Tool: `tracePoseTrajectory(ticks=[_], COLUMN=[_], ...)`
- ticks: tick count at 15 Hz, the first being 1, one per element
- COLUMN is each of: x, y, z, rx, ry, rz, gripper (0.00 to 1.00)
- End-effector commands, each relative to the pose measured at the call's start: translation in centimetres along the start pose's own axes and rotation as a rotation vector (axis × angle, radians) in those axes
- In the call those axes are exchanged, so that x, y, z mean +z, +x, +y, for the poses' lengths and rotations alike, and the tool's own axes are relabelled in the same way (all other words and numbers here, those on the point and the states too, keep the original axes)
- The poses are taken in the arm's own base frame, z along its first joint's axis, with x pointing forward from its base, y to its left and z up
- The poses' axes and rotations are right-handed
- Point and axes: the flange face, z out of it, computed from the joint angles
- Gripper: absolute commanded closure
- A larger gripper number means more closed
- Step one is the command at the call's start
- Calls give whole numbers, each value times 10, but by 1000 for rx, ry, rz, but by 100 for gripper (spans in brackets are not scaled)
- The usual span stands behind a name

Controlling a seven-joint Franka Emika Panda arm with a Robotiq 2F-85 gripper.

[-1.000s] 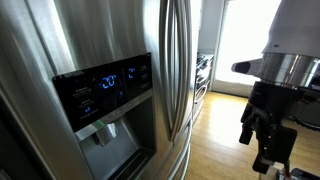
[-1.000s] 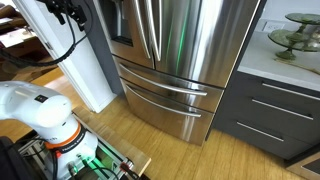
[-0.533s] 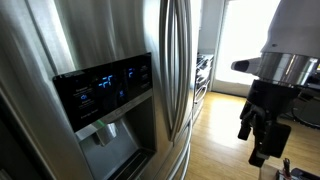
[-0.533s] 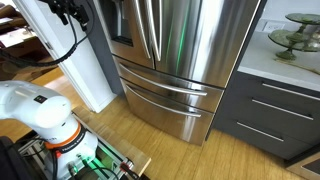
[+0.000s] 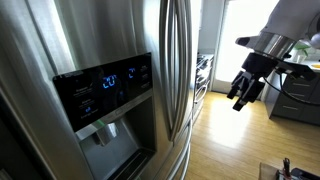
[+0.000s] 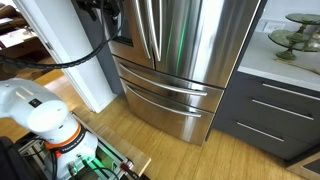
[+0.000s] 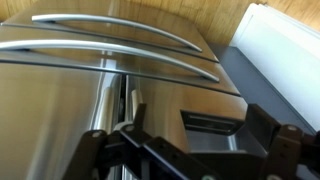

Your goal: Open the top right refrigerator door

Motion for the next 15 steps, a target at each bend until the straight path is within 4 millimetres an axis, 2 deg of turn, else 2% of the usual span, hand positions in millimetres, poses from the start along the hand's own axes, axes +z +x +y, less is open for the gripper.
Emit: tracePoseTrajectory(ticks=[1, 2, 3, 5, 9, 11, 15], x=[-7, -6, -9, -9, -2, 7, 17], y=[-4, -5, -9, -12, -9, -4, 12], z=[60, 78, 53, 74, 76, 96, 132], rx=[-90, -32, -43, -23, -38, -20, -56], ry=[44, -10, 23, 17, 38, 4, 62], rz=[81, 67, 77, 82, 52, 40, 57], gripper=[0, 0, 0, 0, 0, 0, 0])
